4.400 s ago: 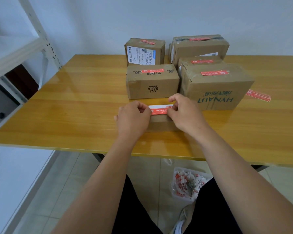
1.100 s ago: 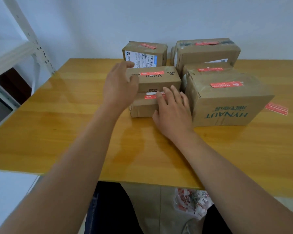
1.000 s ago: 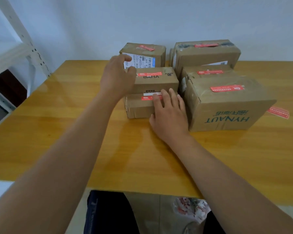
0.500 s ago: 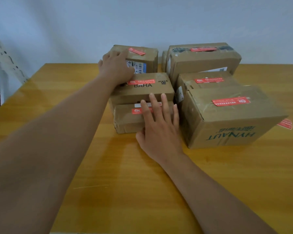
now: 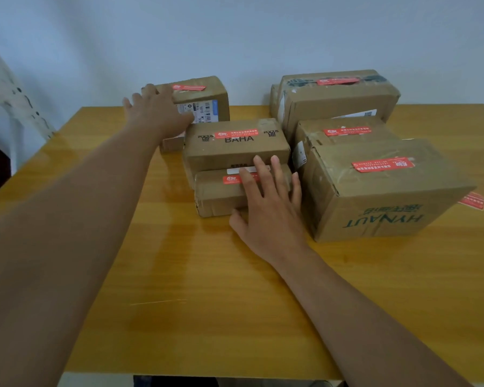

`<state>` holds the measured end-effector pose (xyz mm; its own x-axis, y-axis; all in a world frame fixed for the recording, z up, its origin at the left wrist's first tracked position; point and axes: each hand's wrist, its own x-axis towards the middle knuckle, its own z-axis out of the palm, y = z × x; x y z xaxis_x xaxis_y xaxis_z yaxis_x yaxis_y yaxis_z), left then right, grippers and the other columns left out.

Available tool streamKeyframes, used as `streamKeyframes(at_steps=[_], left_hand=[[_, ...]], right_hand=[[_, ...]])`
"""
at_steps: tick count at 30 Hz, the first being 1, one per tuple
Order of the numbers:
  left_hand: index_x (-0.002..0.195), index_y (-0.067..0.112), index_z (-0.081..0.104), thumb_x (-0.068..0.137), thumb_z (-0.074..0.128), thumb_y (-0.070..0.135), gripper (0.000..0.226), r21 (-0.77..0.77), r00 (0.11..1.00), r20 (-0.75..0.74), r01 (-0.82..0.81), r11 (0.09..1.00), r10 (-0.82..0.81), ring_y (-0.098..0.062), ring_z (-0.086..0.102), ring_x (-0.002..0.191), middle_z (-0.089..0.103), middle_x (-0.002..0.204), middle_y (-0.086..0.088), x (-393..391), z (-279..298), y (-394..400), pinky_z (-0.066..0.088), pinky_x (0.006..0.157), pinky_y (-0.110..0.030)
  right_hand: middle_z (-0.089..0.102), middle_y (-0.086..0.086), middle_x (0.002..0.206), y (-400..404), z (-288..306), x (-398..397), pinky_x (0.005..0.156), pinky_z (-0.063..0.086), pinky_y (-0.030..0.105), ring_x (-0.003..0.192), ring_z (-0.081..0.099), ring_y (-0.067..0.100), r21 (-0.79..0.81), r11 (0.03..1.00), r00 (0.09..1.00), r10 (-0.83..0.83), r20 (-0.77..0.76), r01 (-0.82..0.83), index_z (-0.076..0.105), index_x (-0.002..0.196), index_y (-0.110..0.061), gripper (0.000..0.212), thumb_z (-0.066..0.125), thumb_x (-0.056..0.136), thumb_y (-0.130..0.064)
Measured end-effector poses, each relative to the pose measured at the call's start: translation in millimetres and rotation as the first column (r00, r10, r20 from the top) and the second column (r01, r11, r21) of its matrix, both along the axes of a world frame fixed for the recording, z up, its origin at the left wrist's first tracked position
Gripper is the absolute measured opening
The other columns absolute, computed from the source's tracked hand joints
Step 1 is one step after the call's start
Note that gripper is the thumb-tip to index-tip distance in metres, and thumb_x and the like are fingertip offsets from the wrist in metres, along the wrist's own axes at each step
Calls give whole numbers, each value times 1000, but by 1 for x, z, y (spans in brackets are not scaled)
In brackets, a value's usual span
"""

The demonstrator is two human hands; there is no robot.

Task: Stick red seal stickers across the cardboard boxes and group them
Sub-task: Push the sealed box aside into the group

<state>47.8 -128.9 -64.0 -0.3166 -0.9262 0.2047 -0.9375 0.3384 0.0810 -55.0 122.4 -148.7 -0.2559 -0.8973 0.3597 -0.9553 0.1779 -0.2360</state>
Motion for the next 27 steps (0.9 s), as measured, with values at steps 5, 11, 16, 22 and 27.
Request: streamKeyframes(at_steps=[5,11,16,22,27], left_hand=[[138,14,39,86,57,57,70,9,994,-20,-112,994,112,-48,20,139,23,150,-27,23,3,-2,19,113,-56],[144,12,25,83,59,58,83,67,989,-89,-115,991,121,-46,37,131,40,141,-26,43,-2,16,31,107,-61],[133,19,36,82,59,50,64,74,957,-176,-219,973,229,-42,29,132,34,139,-23,63,-2,68,30,101,-59],[138,21,37,86,54,53,64,77,938,-105,-324,943,331,-43,22,139,27,149,-24,109,-1,119,30,102,-60],[140,25,34,85,54,55,66,94,953,-46,-294,951,299,-44,25,137,28,149,-23,140,-1,159,34,102,-59]], right_hand=[[19,7,162,-2,-2,-2,118,-4,53,152,0,28,-34,999,1000,11,-14,-12,33,149,-21,69,58,88,-42],[47,13,140,-5,-11,-5,113,26,53,139,29,31,-183,983,999,12,-43,-20,57,121,-15,42,67,82,-24],[57,7,87,2,-7,5,76,30,36,86,45,24,-341,937,988,25,-151,-75,56,84,-13,7,61,80,-14],[66,6,92,6,-1,10,73,45,37,89,59,27,-115,980,984,149,-101,-160,63,90,-13,14,57,84,-24],[44,0,151,9,4,5,104,39,33,137,40,18,69,981,977,169,131,-179,59,124,-14,36,55,92,-31]])
